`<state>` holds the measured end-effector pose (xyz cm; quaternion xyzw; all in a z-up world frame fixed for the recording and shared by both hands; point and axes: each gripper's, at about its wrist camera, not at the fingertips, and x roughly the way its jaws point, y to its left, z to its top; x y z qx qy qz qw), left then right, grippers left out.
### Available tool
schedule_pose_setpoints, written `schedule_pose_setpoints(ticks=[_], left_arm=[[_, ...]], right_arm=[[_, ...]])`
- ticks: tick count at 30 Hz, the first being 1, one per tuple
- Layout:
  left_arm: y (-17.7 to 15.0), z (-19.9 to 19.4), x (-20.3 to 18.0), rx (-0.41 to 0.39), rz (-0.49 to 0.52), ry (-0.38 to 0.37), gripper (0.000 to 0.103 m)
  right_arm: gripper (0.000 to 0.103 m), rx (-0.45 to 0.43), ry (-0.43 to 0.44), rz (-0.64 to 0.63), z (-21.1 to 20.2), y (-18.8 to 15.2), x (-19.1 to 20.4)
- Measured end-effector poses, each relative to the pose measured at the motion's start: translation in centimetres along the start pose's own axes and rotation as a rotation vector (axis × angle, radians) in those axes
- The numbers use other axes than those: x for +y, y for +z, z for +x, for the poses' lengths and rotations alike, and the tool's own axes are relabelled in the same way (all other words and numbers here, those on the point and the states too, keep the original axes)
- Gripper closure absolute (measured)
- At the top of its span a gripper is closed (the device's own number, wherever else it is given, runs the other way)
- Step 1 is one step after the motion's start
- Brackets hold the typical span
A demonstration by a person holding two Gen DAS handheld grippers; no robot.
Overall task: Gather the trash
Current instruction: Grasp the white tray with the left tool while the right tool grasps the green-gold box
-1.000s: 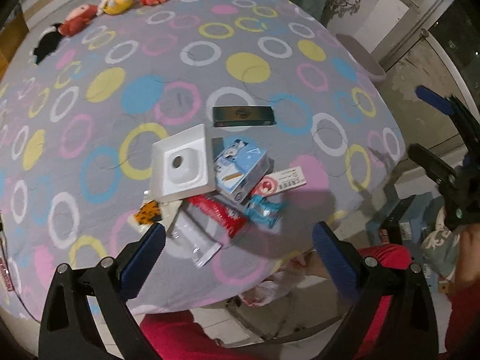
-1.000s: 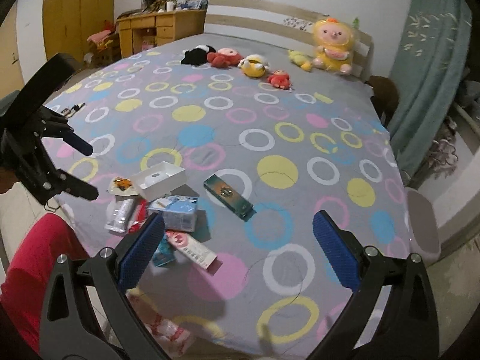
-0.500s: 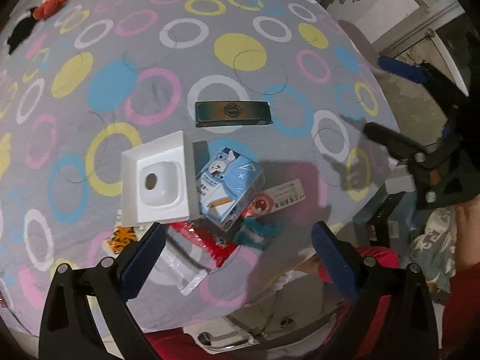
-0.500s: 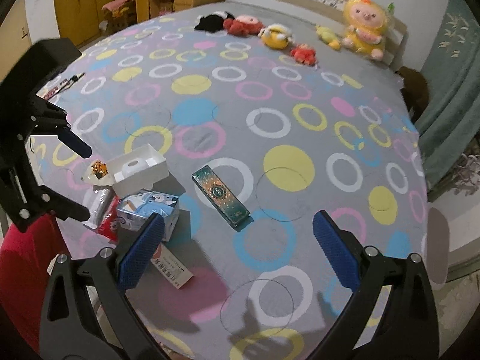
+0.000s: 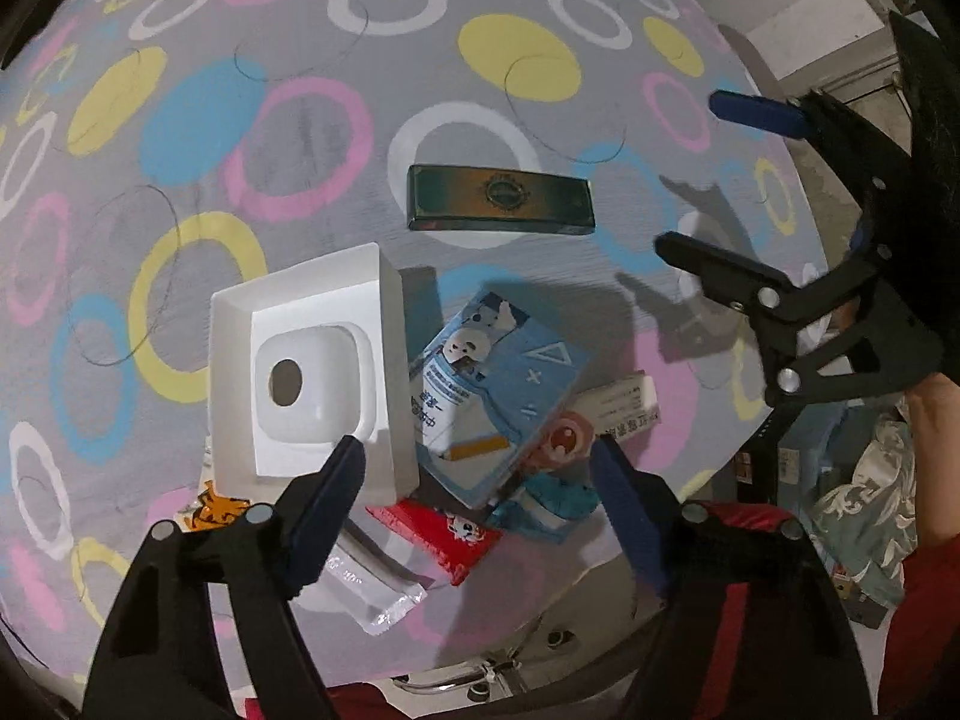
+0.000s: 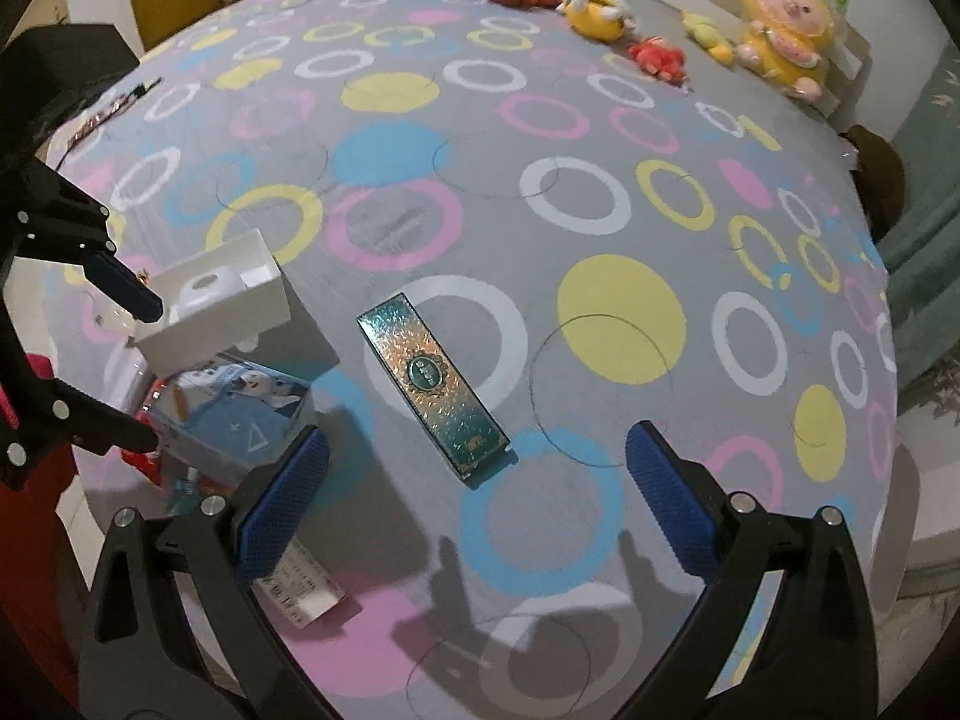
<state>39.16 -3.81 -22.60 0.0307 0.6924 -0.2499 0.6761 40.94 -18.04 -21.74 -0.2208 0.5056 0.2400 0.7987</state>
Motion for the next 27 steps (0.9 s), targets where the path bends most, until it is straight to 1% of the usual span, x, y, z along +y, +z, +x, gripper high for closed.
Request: schedule_pose_setpoints(ticks=[4,7,10,11,12,14,17,18,22,24,25,26,27], left_arm=[[0.6,0.9,0.7,0.005,-0.018,-0.018,0.029],[1.0,1.8,1.0,0.028,-0.027,-0.022,0.036],[1.4,2.3,0.9,0.033,-0.025,-0.029,0.038],[1.5,2.4,0.9,0.032,-0.024,-0.032,0.041],[1.5,2.6,1.0,0.032,-0.024,-0.037,0.042],[1.6,2.7,1.2,0.035,-0.033,-0.05,0.043],[1.9,3.1,1.9,0.057,-0.061,-0.066,0.051],[2.1,3.3,2.1,0.064,-0.074,-0.073,0.052],[2.4,3.4,2.9,0.062,-0.098,-0.083,0.06],[2.5,3.4,3.5,0.061,-0.111,-0.095,0.063],[2.5,3.4,3.6,0.06,-0.114,-0.096,0.064],[2.6,3.5,3.8,0.063,-0.118,-0.1,0.065],[2.6,3.4,3.8,0.063,-0.121,-0.1,0.066]], right_arm=[[0.006,0.041,0.007,-0.033,2.4,0.4,0.2],[0.006,0.079,0.0,-0.067,4.1,0.5,0.6],[0.008,0.11,-0.009,-0.086,5.8,0.4,0.9],[0.015,0.117,-0.004,-0.085,6.3,0.4,0.9],[0.021,0.123,0.001,-0.082,6.7,0.4,0.8],[0.021,0.135,0.013,-0.072,7.4,0.4,0.6],[0.021,0.145,0.012,-0.081,8.5,0.8,0.3],[0.021,0.147,0.013,-0.082,8.7,1.0,0.3],[0.021,0.154,0.029,-0.07,10.1,1.8,-0.2],[0.021,0.164,0.04,-0.059,10.7,2.0,-0.5],[0.022,0.172,0.037,-0.059,11.1,2.2,-0.5],[0.026,0.182,0.039,-0.061,11.5,2.2,-0.5],[0.033,0.193,0.047,-0.06,11.8,2.1,-0.5]])
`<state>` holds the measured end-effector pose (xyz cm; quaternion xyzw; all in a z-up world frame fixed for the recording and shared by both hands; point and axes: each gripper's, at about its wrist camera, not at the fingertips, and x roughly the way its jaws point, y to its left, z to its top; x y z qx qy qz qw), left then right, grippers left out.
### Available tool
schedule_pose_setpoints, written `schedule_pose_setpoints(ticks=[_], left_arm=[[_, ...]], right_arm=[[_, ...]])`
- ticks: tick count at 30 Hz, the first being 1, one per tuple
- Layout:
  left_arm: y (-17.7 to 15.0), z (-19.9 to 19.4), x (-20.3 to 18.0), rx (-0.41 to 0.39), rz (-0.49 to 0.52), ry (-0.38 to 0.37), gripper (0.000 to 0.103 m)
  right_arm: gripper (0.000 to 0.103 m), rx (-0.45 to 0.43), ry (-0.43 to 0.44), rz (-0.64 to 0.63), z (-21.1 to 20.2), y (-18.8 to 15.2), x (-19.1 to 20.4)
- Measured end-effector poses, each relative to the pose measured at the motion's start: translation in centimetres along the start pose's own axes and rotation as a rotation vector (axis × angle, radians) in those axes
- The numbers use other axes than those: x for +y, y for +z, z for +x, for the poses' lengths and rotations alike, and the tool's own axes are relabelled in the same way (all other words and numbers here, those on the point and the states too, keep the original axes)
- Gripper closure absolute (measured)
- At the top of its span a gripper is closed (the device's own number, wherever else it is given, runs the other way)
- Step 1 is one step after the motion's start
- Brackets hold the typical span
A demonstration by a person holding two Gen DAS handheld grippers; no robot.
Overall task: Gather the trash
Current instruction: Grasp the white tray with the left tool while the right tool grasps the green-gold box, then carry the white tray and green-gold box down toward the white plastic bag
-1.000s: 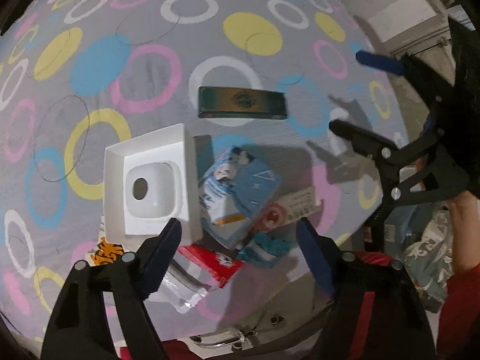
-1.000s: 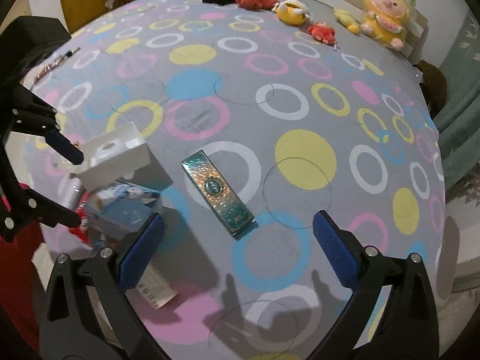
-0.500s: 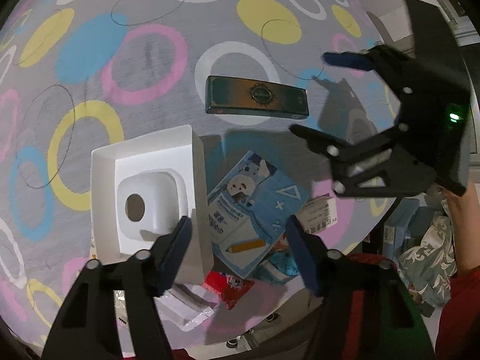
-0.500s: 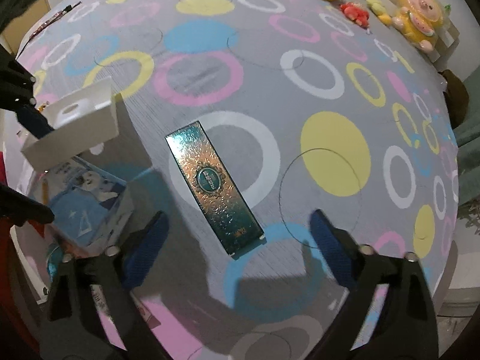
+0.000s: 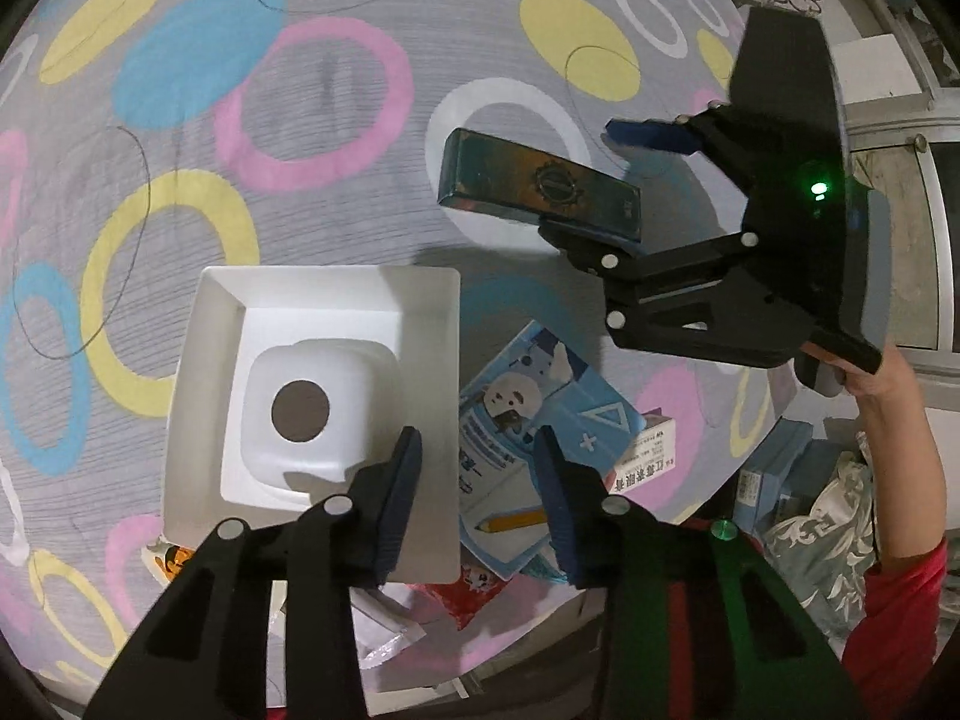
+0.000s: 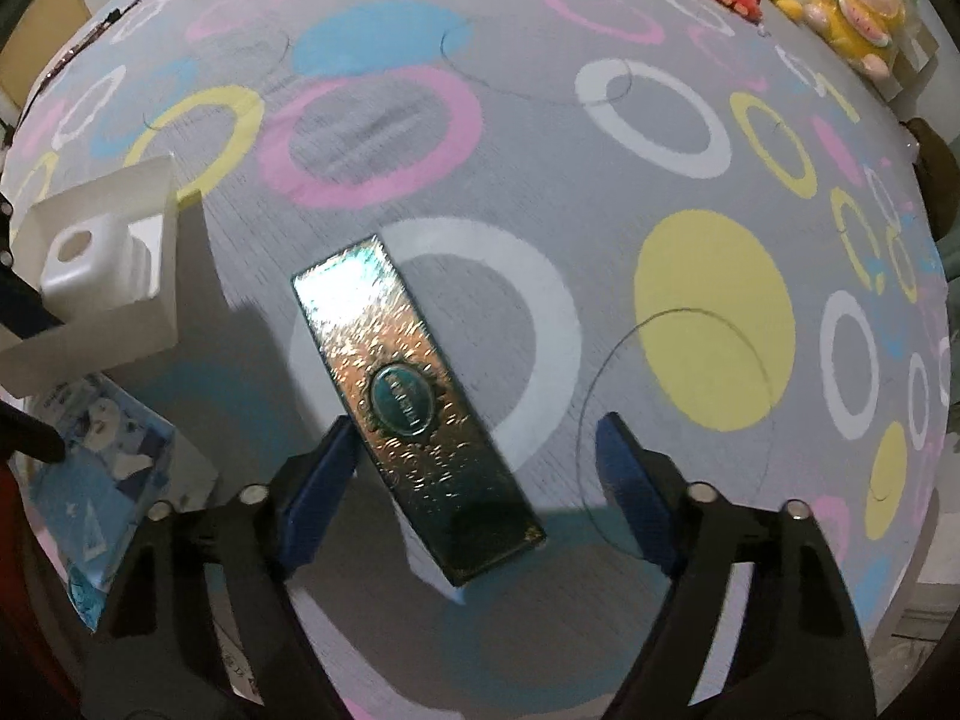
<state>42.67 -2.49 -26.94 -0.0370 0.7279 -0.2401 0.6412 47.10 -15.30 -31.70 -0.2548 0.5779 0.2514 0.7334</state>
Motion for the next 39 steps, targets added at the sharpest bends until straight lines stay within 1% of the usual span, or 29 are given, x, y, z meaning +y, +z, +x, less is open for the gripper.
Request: schedule_pose_setpoints(ticks=[1,3,4,5,6,7,10,14,15,17,18,21,25,26,28,29,32,34,35,37,39], left_arm=[[0.1,0.0,0.1,0.001,-0.002,0.004,0.069],[0.0,-0.1,0.2,0.003,0.004,0.015,0.074],[0.1,-0.2,0.3,0.004,0.002,0.022,0.079],[0.3,-0.3,0.4,0.007,-0.001,0.02,0.08],[0.4,-0.3,0.5,0.011,-0.006,0.017,0.081],[0.4,-0.3,0.6,0.012,-0.009,0.014,0.087],[0.5,-0.4,1.0,0.021,-0.024,-0.003,0.092],[0.5,-0.9,0.5,-0.006,0.02,0.06,0.098],[0.4,-1.1,0.3,-0.014,0.025,0.07,0.098],[0.4,-1.4,0.1,-0.027,0.037,0.082,0.1],[0.3,-1.7,0.1,-0.038,0.037,0.09,0.1],[0.2,-2.6,0.3,-0.071,0.026,0.105,0.1],[-0.1,-3.6,0.7,-0.1,0.016,0.112,0.1],[-0.3,-3.9,0.8,-0.107,0.007,0.117,0.1],[-0.5,-4.4,1.0,-0.119,0.0,0.127,0.1],[-0.8,-4.8,1.0,-0.128,-0.006,0.135,0.1],[-1.4,-5.9,1.0,-0.15,-0.004,0.129,0.1],[-2.0,-6.7,0.5,-0.173,0.007,0.152,0.1],[-2.4,-7.4,0.1,-0.186,0.014,0.165,0.1],[-2.9,-8.0,-0.9,-0.197,0.023,0.166,0.1],[-4.0,-9.0,-1.9,-0.222,0.038,0.189,0.1]], right_arm=[[0.036,0.007,0.014,0.005,0.3,-0.1,0.0],[0.045,0.006,0.031,0.022,0.4,-0.1,-0.1],[0.047,0.003,0.042,0.029,0.3,-0.2,-0.2],[0.051,0.001,0.045,0.034,0.3,-0.2,-0.3],[0.053,-0.001,0.039,0.044,0.3,-0.3,-0.3],[0.054,0.0,0.035,0.051,0.3,-0.4,-0.3],[0.056,-0.002,0.011,0.079,0.4,-0.8,-0.2],[0.061,0.007,-0.003,0.123,0.4,-1.2,-0.1],[0.064,0.012,-0.002,0.131,0.3,-1.0,-0.1],[0.065,0.02,-0.013,0.139,0.3,-1.1,-0.1],[0.065,0.023,-0.017,0.145,0.2,-0.8,-0.3],[0.065,0.027,-0.026,0.181,0.0,-1.1,-0.8],[0.065,0.006,-0.032,0.235,-0.7,-1.9,-2.1],[0.065,0.004,-0.035,0.246,-0.8,-1.2,-1.3],[0.065,-0.015,-0.046,0.268,-1.6,-1.9,-1.8],[0.065,-0.024,-0.054,0.268,-1.8,-1.7,-2.0],[0.065,-0.052,-0.081,0.263,-3.2,-2.6,-1.8],[0.065,-0.074,-0.089,0.265,-4.7,-3.0,-1.4],[0.065,-0.085,-0.091,0.263,-6.2,-2.7,-0.9],[0.065,-0.103,-0.106,0.265,-7.8,-2.7,0.5],[0.065,-0.133,-0.093,0.278,-9.9,-2.9,1.6]])
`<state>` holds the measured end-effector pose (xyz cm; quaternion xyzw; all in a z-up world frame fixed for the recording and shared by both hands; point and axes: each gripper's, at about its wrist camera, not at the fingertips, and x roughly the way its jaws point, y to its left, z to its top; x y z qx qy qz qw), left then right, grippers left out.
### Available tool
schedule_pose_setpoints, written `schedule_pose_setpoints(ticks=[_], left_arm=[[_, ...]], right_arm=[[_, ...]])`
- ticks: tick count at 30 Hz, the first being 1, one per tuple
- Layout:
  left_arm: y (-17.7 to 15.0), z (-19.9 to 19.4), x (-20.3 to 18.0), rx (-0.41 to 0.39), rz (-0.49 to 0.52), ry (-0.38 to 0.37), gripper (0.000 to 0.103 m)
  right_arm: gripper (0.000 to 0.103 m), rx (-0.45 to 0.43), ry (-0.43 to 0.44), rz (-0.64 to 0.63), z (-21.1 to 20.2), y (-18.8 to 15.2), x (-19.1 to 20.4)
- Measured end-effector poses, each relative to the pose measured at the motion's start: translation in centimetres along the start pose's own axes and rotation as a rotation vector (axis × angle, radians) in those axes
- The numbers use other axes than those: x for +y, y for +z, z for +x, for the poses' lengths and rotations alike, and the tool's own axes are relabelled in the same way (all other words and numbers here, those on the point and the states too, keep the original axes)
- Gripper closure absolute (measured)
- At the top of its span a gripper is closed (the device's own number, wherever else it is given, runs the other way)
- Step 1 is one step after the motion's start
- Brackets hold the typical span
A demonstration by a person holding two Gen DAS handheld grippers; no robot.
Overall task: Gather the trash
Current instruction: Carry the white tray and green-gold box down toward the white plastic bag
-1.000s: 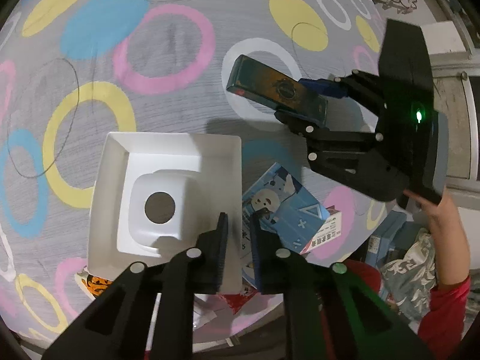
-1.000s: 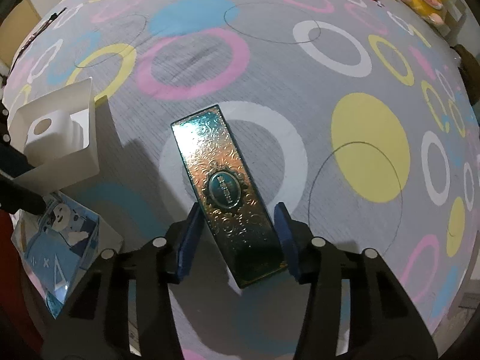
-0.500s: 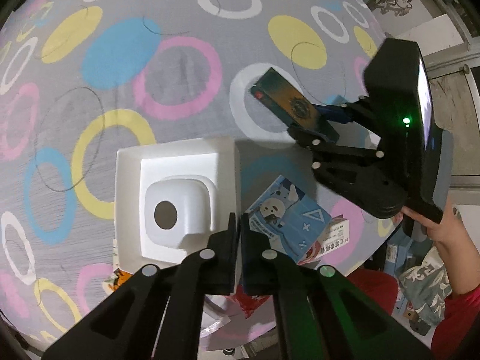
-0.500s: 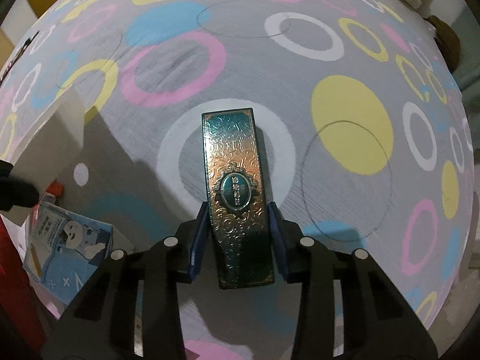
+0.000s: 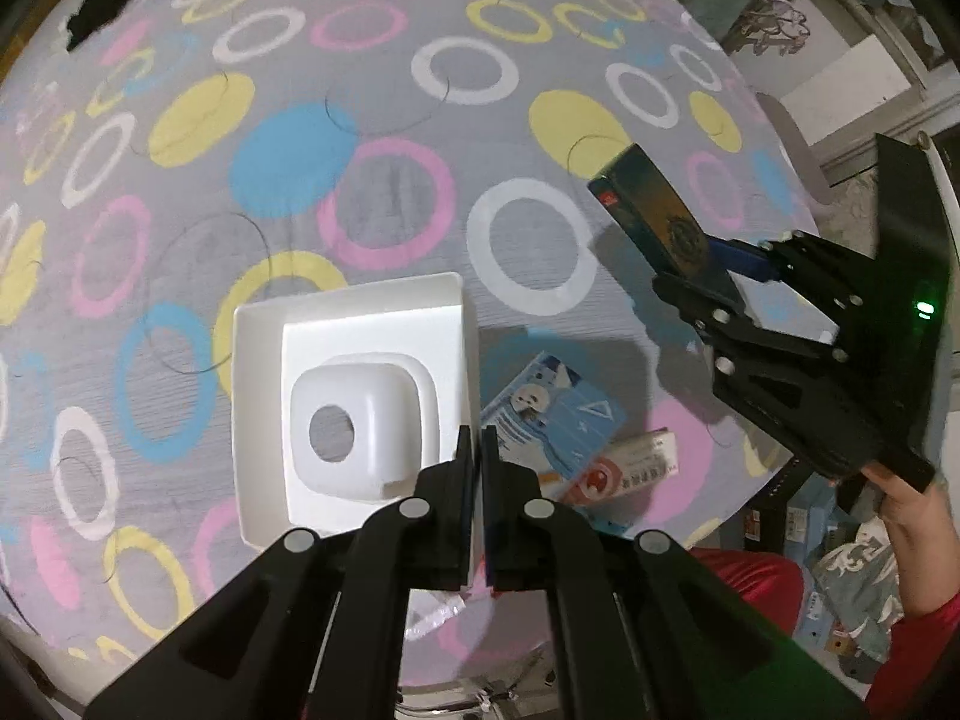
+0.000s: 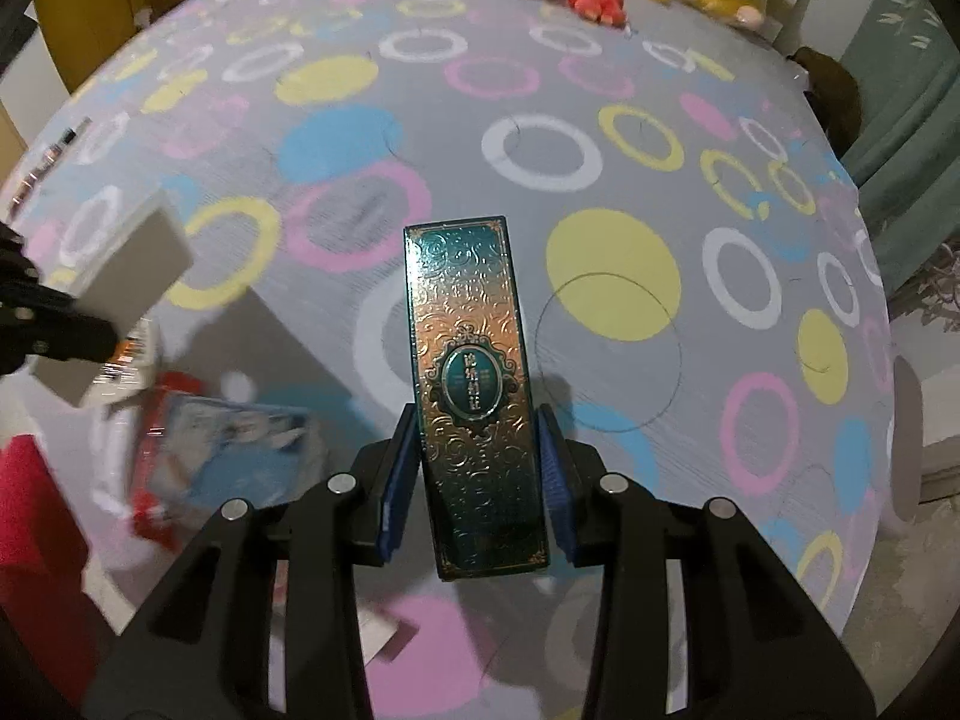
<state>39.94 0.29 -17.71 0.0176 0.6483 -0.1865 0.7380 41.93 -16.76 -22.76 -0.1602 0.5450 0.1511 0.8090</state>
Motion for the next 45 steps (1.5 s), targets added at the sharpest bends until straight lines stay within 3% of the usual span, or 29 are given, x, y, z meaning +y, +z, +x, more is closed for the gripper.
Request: schedule_pose_setpoints(ticks=[13,20,29,45], left_arm=[[-6.6,-6.3,-5.4,-0.091,0.072,0.035,0.1],[-10.5,-7.8,-8.0,-0.102,0.098,0.036,0.1],[-15.3,-7.4,-10.3,-0.108,0.11,0.065,0.1],[-23.3,-3.6,-13.1,-0.097,0.107,0.047,0.1]], right_arm=[[0.065,-0.131,-0.045,0.036,-13.8,-4.9,3.9],[0.065,-0.164,-0.06,0.009,-18.4,-8.6,6.8],[0.065,-0.186,-0.027,-0.019,-20.8,-12.8,9.9],[0.065,-0.181,0.004,-0.013,-20.9,-20.1,14.3]])
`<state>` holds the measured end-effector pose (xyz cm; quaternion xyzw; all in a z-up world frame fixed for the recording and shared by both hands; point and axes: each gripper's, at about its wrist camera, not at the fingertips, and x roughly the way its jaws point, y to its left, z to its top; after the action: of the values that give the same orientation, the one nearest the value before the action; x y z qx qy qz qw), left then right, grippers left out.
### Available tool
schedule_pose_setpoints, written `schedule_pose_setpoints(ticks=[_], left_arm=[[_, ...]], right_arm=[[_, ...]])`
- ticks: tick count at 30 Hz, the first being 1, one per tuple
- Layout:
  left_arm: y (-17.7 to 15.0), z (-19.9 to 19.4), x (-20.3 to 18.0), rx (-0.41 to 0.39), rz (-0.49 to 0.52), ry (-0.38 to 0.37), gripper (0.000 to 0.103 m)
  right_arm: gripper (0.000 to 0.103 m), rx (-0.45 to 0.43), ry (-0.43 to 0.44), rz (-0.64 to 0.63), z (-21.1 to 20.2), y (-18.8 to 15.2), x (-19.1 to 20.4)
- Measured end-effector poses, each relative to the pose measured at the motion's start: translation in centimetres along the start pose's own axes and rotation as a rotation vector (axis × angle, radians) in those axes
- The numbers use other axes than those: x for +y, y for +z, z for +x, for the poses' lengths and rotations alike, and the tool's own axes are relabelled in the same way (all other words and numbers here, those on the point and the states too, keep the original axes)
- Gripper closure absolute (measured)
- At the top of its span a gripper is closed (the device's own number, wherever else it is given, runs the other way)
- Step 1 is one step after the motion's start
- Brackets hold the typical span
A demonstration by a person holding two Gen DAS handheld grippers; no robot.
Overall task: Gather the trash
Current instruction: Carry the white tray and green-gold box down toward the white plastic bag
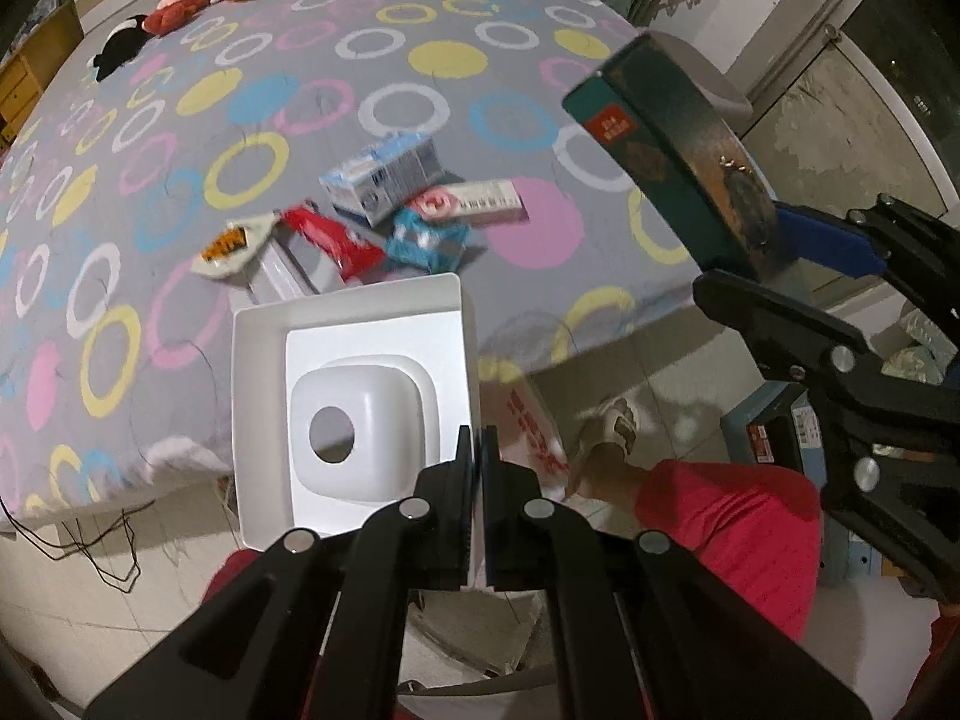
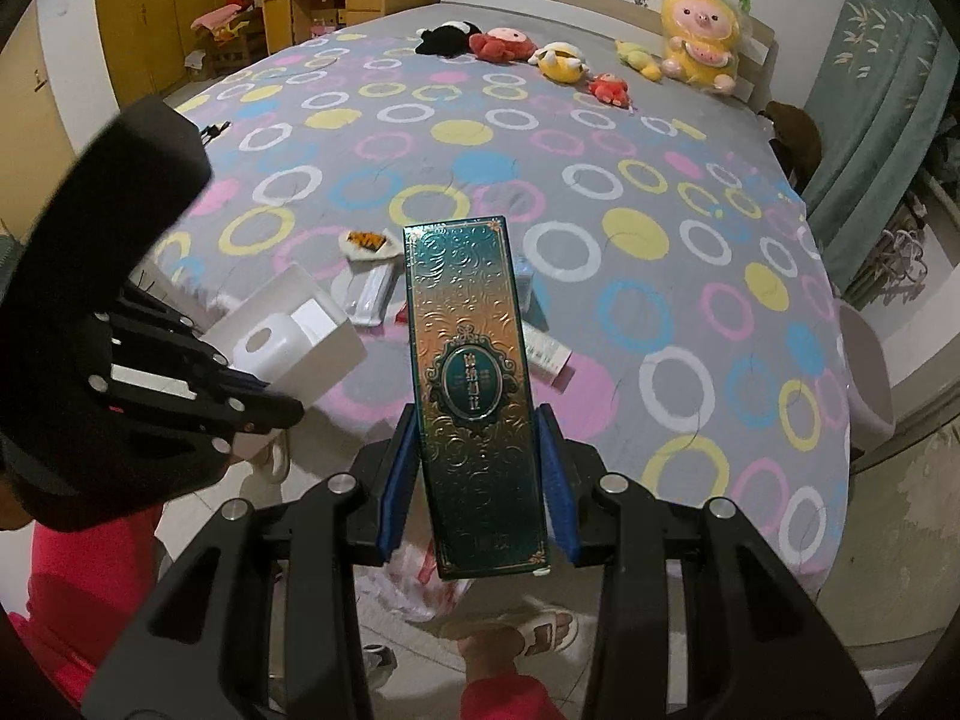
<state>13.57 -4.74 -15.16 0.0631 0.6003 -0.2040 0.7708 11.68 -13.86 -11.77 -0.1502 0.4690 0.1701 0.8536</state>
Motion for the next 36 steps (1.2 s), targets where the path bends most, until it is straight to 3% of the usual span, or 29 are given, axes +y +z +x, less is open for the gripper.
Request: schedule_pose_setpoints(ticks=[16,36], left_arm=[[-4.2,4.7,-1.9,0.06,0.01,-0.053,0.1],[-6.3,12.4,-1.3,0.174,-0.084,-0.159,0.1]], right_arm=[[0.065,0.051,0.0,0.073,0.9,-6.4,2.0],[0.065,0.162,0.028,0.163,8.0,-11.9,2.7]])
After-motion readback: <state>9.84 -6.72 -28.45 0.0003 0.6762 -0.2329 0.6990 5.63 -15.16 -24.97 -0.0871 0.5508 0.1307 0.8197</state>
